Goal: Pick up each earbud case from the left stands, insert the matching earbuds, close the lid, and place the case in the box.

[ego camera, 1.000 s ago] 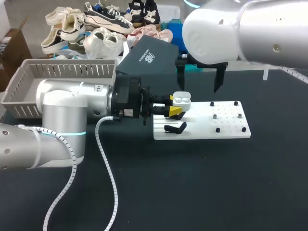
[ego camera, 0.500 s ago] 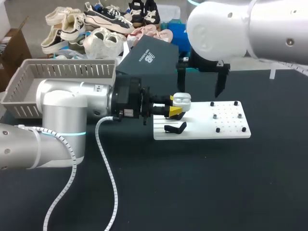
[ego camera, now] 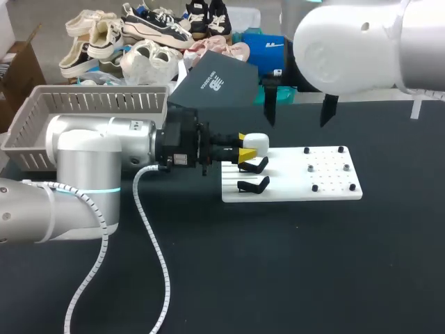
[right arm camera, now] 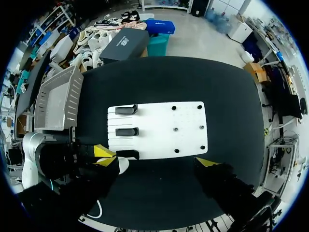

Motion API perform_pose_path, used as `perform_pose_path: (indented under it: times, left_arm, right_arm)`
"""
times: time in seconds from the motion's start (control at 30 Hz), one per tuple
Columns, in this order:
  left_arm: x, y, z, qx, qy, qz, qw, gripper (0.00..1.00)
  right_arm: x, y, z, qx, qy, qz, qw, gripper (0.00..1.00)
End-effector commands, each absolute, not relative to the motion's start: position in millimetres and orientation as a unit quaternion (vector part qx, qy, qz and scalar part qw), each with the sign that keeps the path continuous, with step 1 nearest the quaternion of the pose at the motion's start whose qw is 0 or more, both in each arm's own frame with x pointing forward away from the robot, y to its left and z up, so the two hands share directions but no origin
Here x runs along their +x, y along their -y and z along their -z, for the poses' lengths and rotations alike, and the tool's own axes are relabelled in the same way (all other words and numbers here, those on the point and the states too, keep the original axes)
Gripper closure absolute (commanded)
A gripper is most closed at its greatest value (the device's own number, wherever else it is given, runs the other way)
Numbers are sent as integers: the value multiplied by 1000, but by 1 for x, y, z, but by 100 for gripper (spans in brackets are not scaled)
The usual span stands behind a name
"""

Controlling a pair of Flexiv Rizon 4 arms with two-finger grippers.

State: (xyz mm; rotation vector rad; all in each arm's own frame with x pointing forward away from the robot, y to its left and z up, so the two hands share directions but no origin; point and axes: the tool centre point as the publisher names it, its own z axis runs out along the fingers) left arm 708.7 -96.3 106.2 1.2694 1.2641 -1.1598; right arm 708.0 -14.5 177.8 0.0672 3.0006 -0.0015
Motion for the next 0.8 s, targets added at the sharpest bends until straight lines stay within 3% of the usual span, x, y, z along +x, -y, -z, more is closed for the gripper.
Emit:
perform_pose_path:
  times: [0.03, 0.8]
  left_arm:
    - [704, 60, -117, 510, -552, 444, 487, 100]
    - [746, -128, -109, 363, -766, 203, 490, 100]
  right_arm:
    - [675, 30, -186, 16, -979, 8, 204, 0]
    - [672, 33, -187, 21, -977, 13, 212, 0]
